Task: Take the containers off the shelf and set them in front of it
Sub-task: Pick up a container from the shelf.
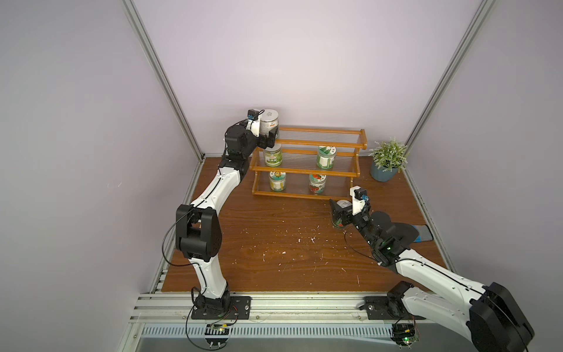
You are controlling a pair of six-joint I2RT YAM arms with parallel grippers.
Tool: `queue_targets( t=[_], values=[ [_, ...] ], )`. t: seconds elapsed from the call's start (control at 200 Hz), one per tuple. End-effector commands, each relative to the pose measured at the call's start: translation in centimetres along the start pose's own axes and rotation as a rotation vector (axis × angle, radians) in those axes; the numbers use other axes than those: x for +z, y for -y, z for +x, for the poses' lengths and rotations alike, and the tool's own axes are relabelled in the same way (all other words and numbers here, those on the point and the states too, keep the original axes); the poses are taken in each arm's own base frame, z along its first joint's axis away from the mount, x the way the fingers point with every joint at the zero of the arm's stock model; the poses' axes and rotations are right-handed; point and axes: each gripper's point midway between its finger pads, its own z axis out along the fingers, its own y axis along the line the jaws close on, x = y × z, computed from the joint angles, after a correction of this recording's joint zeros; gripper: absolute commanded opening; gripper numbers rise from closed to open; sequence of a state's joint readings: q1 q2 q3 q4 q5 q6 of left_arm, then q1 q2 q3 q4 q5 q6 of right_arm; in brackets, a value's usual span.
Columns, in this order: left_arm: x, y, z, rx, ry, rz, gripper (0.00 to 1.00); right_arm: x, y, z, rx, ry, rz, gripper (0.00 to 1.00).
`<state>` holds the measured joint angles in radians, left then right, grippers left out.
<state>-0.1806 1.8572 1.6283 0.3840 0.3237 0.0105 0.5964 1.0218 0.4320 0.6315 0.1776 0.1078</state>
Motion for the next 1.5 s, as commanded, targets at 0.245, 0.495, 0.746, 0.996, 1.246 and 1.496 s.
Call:
queue_targets(
  t=[0.245, 0.495, 0.746, 0.996, 1.246, 1.496],
  values=[
    [2.6, 1.0, -1.3, 0.006, 0.061, 0.038, 1.0, 0.4, -0.4, -2.8, 0.0, 0.081, -0.005, 0.99],
    [3.5, 1.2, -1.4, 0.002, 0.073, 0.04, 0.82, 0.6, -0.4, -2.4, -0.001, 0.071, -0.001, 0.99],
    [3.2, 1.5, -2.3, 0.003, 0.086, 0.047, 0.66, 0.5, -0.3, -2.5, -0.006, 0.072, 0.001, 0.99],
    [1.0, 2.6, -7.7, 0.018, 0.175, 0.077, 0.58, 0.5, -0.6, -2.9, 0.015, 0.088, -0.016, 0.99],
    [-3.9, 6.0, -10.8, 0.051, 0.214, 0.106, 0.54, 0.3, -0.8, -3.5, 0.025, 0.096, -0.028, 0.99],
    [-10.5, 10.4, -6.7, 0.027, 0.129, 0.13, 0.54, -0.2, -1.1, -4.2, 0.027, 0.104, -0.041, 0.99]
  ],
)
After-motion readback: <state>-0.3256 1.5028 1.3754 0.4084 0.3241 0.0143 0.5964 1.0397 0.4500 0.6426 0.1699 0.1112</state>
